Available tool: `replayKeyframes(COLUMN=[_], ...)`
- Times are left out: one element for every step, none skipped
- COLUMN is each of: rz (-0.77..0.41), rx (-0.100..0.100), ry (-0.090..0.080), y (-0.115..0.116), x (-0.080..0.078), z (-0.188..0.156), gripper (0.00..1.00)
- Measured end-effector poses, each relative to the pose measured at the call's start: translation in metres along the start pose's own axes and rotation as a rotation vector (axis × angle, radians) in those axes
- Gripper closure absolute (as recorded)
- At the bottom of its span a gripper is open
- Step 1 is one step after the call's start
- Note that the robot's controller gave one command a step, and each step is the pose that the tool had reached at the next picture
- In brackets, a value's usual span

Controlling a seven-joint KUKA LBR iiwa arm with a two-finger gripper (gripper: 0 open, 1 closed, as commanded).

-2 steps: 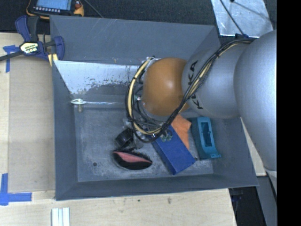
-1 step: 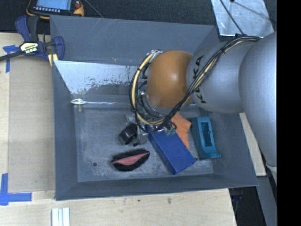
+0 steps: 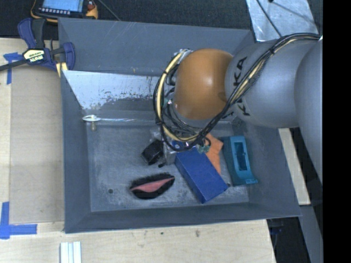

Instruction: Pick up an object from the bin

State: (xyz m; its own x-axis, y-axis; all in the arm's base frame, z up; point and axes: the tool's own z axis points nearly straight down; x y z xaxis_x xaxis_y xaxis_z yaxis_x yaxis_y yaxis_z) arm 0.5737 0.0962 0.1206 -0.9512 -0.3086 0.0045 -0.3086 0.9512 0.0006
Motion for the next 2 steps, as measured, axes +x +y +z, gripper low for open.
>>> replayKeyframes(rz=[-0.002, -0.092], rx=[-0.001, 0.007], ry=[-0.002, -0.021], y=[0.004, -0.011], x=[0.000, 0.017], z=[-0.016, -0.010], gripper=[1.00, 1.00])
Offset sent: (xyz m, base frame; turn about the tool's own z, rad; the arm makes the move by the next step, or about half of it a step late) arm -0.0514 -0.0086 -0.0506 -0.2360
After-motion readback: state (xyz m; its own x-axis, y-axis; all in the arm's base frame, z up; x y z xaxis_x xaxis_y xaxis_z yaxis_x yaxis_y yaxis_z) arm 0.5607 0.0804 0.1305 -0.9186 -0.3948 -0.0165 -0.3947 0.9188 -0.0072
